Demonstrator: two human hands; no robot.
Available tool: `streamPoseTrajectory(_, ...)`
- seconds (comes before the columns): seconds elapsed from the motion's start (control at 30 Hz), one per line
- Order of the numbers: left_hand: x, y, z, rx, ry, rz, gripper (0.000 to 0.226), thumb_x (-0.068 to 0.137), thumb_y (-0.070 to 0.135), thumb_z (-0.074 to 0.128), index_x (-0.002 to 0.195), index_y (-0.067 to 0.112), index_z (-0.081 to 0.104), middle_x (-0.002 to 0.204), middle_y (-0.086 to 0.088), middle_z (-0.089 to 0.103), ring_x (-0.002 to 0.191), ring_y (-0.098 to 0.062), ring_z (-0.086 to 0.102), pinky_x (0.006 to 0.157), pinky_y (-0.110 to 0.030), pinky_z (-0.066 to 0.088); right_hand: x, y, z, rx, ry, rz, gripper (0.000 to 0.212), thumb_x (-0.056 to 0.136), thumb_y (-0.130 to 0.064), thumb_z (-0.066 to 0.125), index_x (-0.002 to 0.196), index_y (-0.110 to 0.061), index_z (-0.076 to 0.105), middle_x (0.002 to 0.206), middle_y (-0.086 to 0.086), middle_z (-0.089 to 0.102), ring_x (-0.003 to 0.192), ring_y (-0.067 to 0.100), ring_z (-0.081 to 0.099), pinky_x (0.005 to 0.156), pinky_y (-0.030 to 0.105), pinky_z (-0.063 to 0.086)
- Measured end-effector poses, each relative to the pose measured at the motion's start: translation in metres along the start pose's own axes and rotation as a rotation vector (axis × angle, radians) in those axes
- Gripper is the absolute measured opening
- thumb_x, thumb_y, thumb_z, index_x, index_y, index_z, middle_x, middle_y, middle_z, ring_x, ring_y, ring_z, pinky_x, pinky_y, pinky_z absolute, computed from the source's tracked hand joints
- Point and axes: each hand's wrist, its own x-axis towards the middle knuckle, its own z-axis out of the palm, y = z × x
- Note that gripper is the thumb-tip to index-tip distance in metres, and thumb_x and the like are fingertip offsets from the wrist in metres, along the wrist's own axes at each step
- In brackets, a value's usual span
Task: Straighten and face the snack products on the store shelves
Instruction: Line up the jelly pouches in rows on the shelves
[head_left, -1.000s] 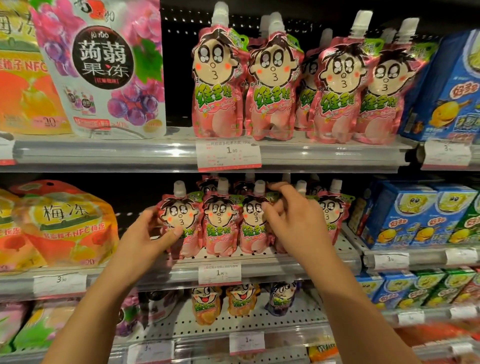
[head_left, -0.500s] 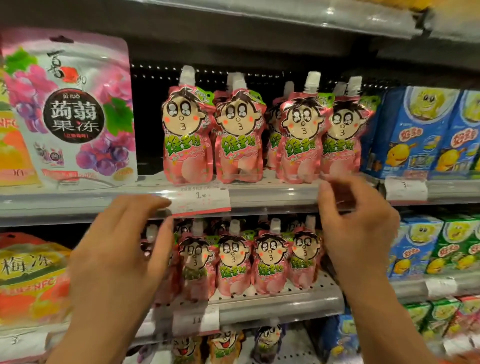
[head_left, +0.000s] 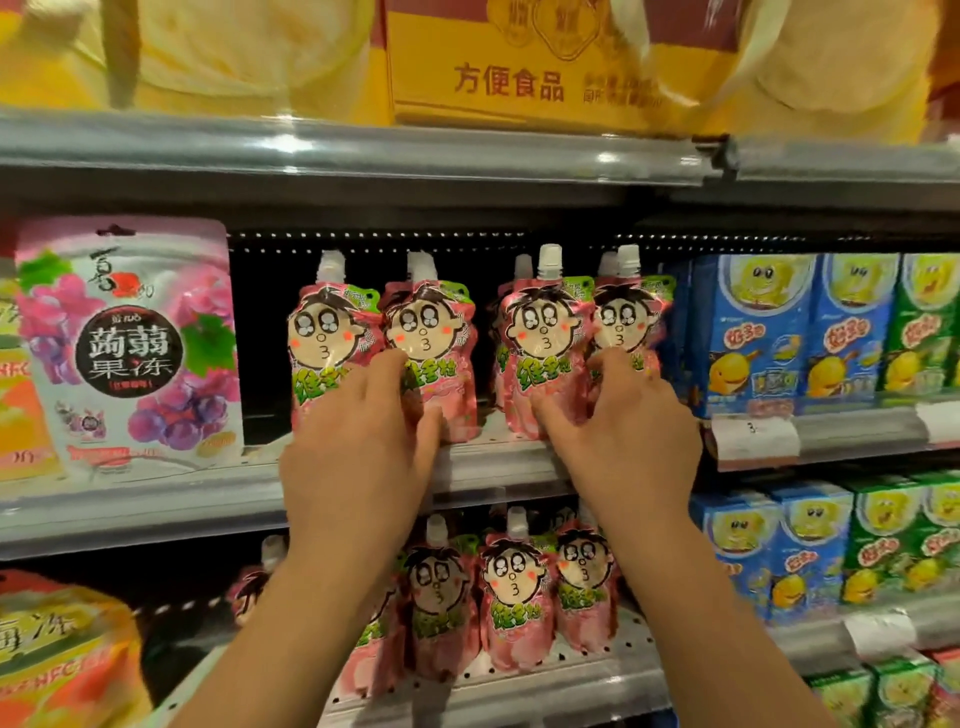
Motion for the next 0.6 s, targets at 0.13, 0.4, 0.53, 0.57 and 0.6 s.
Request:
streamPoseTrajectory(0.13, 0.000, 0.002, 0.005, 0.070, 0.001, -0.013, 0.042, 0.091, 0.044, 0.069, 0.124, 0.022, 0.056, 0.101, 0.001, 0.067, 0.085, -0.027, 0.063, 0.057, -0.030, 0.037, 0.003, 0.001, 0.004, 0.076, -0.082, 0.037, 0.070, 0.081, -0.077, 0.050, 0.125, -0.023, 0.057, 0.095, 0.001, 0.068, 0.093, 0.026, 0.063, 0.074, 0.042, 0.055)
streamPoseTrajectory(0.4, -0.004, 0.006, 0.009, 0.047, -0.009, 0.041, 0.033, 0.092, 0.038, 0.068, 0.119, 0.020, 0.059, 0.096, 0.003, 0.064, 0.085, -0.022, 0.060, 0.057, -0.030, 0.036, 0.002, 0.005, 0.007, 0.153, -0.085, 0.014, 0.050, 0.085, -0.070, 0.056, 0.113, -0.029, 0.059, 0.087, -0.007, 0.065, 0.080, 0.018, 0.062, 0.067, 0.036, 0.054)
streamPoseTrajectory(0.53, -0.010, -0.004, 0.001, 0.004, 0.079, 0.046, 0.033, 0.093, 0.031, 0.068, 0.122, 0.018, 0.061, 0.116, -0.002, 0.063, 0.104, -0.027, 0.057, 0.071, -0.037, 0.047, 0.001, 0.021, -0.005, 0.239, 0.171, 0.048, 0.033, 0.090, -0.044, 0.068, 0.113, -0.020, 0.065, 0.102, 0.000, 0.067, 0.088, 0.023, 0.063, 0.068, 0.029, 0.042)
streamPoseTrajectory(0.57, -0.011, -0.009, -0.002, -0.018, 0.138, 0.044, 0.032, 0.092, 0.026, 0.069, 0.121, 0.015, 0.062, 0.118, -0.006, 0.061, 0.105, -0.030, 0.054, 0.074, -0.038, 0.046, 0.002, 0.026, -0.008, 0.228, 0.215, 0.067, 0.034, 0.090, -0.041, 0.068, 0.115, -0.018, 0.064, 0.107, 0.002, 0.066, 0.092, 0.025, 0.063, 0.069, 0.029, 0.040)
streamPoseTrajectory(0.6, -0.012, -0.014, -0.006, -0.035, 0.184, 0.025, 0.032, 0.092, 0.022, 0.069, 0.121, 0.012, 0.062, 0.120, -0.010, 0.059, 0.106, -0.032, 0.053, 0.075, -0.039, 0.044, 0.005, 0.032, -0.009, 0.201, 0.223, 0.084, 0.038, 0.090, -0.042, 0.068, 0.118, -0.017, 0.062, 0.112, 0.005, 0.065, 0.097, 0.027, 0.062, 0.071, 0.029, 0.039)
